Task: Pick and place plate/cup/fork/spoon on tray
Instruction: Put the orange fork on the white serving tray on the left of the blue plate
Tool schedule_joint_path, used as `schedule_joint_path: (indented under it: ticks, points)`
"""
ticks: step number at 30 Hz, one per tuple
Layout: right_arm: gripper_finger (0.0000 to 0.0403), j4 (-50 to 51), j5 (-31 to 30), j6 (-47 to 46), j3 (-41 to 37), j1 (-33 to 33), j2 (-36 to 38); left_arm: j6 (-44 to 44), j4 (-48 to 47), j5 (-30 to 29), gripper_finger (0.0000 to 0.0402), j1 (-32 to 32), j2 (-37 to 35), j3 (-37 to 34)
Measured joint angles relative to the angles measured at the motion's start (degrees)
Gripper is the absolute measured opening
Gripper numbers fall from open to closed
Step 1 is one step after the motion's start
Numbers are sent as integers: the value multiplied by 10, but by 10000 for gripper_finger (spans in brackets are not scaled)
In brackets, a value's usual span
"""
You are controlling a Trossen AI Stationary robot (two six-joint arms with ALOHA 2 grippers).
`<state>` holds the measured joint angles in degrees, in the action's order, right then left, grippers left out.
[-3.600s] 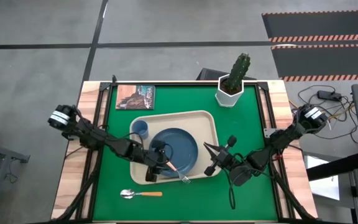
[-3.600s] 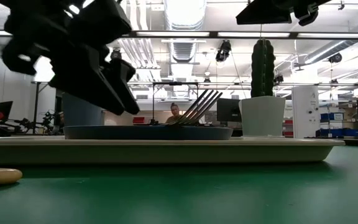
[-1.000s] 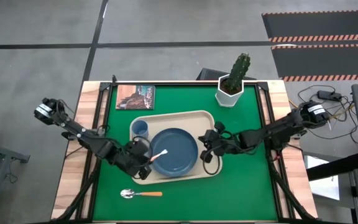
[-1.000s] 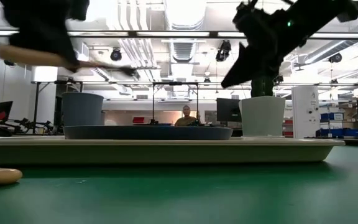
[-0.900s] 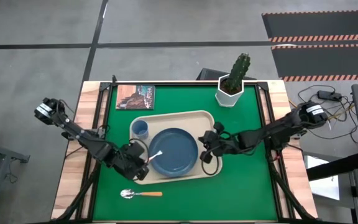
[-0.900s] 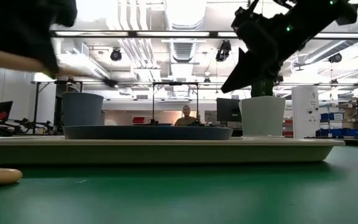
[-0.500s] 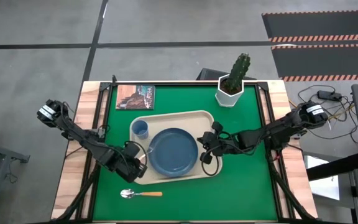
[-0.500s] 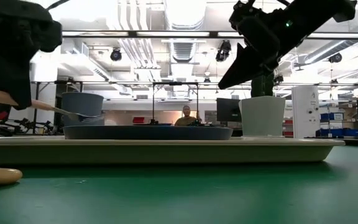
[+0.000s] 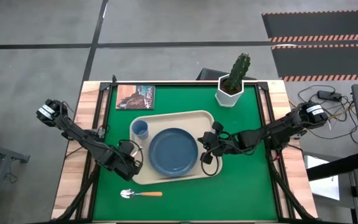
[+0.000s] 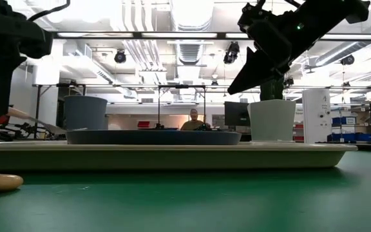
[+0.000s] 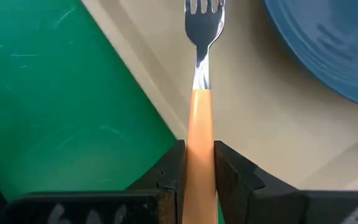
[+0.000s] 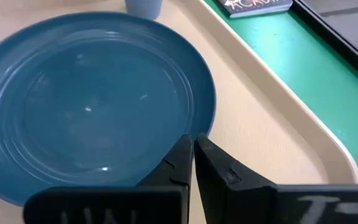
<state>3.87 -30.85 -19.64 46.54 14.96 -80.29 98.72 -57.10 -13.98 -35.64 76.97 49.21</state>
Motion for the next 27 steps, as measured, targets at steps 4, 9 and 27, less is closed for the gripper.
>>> schedule_joint_path:
  ticks: [4, 9, 27]
  points:
    - [9, 10, 0, -7, 0, 0, 0, 0, 16, 0, 45, 1, 18, 0]
    - [9, 10, 0, -8, 0, 0, 0, 0, 51, -6, 45, 4, 52, 0]
    - [9, 12, 15, -9, 0, 0, 0, 6, 153, -121, 45, 33, 98, 0]
